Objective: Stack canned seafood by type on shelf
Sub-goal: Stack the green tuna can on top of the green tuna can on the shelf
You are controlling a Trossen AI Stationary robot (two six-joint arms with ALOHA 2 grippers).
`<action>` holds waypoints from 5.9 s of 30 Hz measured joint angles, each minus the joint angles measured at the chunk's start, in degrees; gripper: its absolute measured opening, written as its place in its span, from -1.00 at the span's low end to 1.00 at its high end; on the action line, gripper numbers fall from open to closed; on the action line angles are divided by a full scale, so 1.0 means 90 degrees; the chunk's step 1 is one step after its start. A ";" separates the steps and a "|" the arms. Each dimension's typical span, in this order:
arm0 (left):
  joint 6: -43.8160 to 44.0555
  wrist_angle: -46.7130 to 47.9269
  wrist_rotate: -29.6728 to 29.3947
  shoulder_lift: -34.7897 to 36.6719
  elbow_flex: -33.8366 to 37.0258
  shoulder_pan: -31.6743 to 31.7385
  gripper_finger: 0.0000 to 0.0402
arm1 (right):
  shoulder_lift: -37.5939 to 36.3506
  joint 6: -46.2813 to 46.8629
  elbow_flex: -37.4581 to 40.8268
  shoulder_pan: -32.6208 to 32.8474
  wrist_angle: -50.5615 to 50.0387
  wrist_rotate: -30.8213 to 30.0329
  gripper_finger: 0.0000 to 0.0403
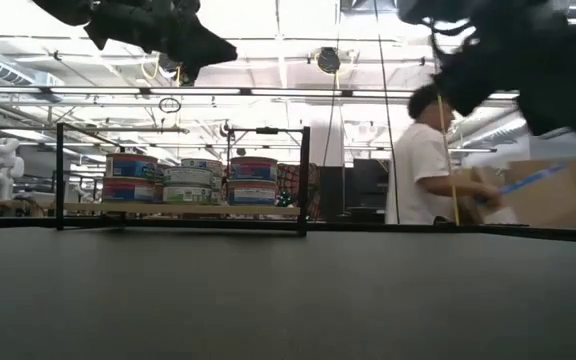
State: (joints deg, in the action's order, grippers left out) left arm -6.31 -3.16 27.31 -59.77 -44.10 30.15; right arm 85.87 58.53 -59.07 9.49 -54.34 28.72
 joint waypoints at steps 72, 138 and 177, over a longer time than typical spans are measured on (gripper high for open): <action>0.0148 0.0675 0.1353 -0.0017 0.0000 -0.1282 -0.58 | -0.0113 0.4479 0.1608 0.2067 0.2093 -0.0842 -1.00; -0.1054 0.0388 0.1095 -0.0750 0.0000 -0.1490 -0.58 | -0.0113 0.4447 0.1584 0.1450 0.4468 0.0306 -1.00; -0.1503 0.0138 0.0741 -0.0750 0.0002 -0.1491 -0.58 | -0.0110 0.3943 0.1346 0.1382 0.1066 0.0393 -1.00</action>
State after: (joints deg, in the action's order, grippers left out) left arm -19.84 -1.91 33.98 -66.52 -44.08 16.73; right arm 84.88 94.02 -46.96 21.93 -44.74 32.25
